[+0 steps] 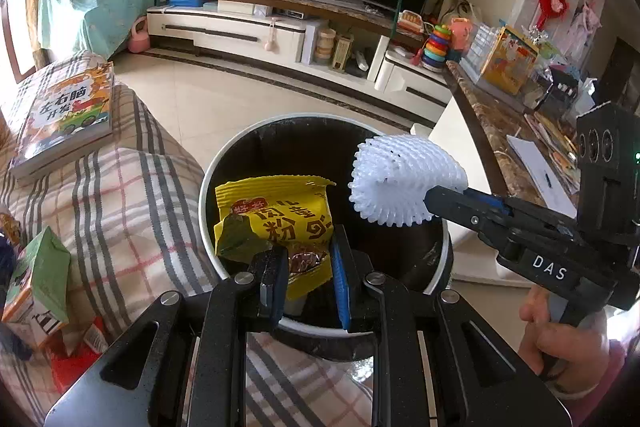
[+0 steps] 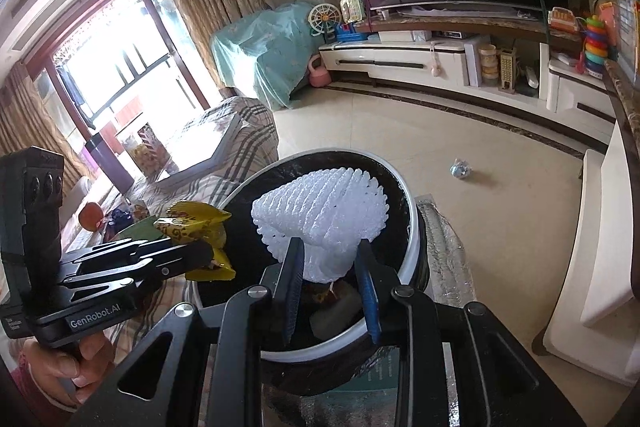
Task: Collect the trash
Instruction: 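Carry yellow bag and foam net over the bin and release both, then move both open grippers back toward the white plastic bag and red bag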
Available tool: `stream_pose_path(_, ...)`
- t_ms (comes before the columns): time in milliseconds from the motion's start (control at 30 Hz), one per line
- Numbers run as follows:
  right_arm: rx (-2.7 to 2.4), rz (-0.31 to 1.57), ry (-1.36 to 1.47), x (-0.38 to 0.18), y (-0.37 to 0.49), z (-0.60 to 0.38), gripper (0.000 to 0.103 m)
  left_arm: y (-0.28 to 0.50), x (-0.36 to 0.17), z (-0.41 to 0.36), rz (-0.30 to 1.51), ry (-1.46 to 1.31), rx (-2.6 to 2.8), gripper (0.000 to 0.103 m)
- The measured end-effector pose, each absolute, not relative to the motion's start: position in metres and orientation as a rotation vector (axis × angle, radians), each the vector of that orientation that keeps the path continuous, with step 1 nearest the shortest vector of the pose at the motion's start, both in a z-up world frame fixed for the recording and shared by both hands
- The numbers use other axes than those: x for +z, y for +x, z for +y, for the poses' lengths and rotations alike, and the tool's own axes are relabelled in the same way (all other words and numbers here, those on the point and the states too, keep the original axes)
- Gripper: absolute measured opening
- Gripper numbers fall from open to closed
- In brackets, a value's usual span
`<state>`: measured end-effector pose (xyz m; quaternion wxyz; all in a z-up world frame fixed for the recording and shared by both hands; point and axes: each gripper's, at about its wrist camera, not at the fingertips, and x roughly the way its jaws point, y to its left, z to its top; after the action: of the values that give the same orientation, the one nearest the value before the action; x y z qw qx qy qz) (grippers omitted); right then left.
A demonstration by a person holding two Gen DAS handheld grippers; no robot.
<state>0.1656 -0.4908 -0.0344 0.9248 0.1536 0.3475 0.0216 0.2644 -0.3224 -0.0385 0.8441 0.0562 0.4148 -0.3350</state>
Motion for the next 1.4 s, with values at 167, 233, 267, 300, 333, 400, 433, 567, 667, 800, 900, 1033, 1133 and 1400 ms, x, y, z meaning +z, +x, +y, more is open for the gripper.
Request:
stream_pose_path(167,0.039,0.722,0.320,-0.036,0.171,-0.493,0.029,0.273,-0.044,-0.327,0.904,0.114,-0.704,0.020)
stream_pose_path(233,0.039,0.726,0.325,-0.036,0.174,-0.495,0.040,0.277,-0.046,-0.328,0.916,0.115,-0.704,0.025)
stream_pose_path(267,0.039,0.728,0.328,-0.036,0.175,-0.496,0.043,0.278,-0.047,-0.330,0.922,0.121,-0.700,0.031)
stream_pose_path(300,0.039,0.728,0.331,-0.036,0.176,-0.498,0.047,0.278,-0.047,-0.331,0.923,0.122,-0.698,0.037)
stream_pose_path(333,0.037,0.727,0.333,-0.035,0.176,-0.499,0.048,0.278,-0.046,-0.331,0.922,0.122,-0.696,0.041)
stream_pose_path(400,0.035,0.723,0.338,-0.034,0.176,-0.500,0.049,0.276,-0.045,-0.329,0.913,0.126,-0.688,0.048)
stream_pose_path(433,0.033,0.718,0.342,-0.033,0.175,-0.501,0.049,0.274,-0.044,-0.327,0.909,0.127,-0.682,0.048)
stream_pose_path(567,0.026,0.697,0.366,-0.031,0.166,-0.503,0.057,0.267,-0.046,-0.311,0.911,0.105,-0.670,0.050)
stream_pose_path(667,0.022,0.679,0.390,-0.032,0.155,-0.500,0.073,0.254,-0.048,-0.295,0.906,0.084,-0.655,0.052)
stream_pose_path(800,0.025,0.669,0.416,-0.032,0.144,-0.489,0.090,0.235,-0.050,-0.270,0.905,0.045,-0.636,0.057)
stream_pose_path(900,0.033,0.670,0.436,-0.031,0.137,-0.480,0.093,0.221,-0.051,-0.252,0.904,-0.004,-0.623,0.063)
stream_pose_path(1033,0.058,0.664,0.438,-0.028,0.129,-0.461,0.096,0.203,-0.053,-0.224,0.898,-0.035,-0.589,0.064)
stream_pose_path(1133,0.085,0.662,0.441,-0.028,0.125,-0.446,0.097,0.194,-0.058,-0.203,0.900,-0.045,-0.548,0.064)
stream_pose_path(1400,0.167,0.689,0.404,-0.032,0.122,-0.390,0.097,0.176,-0.065,-0.143,0.888,-0.078,-0.453,0.064)
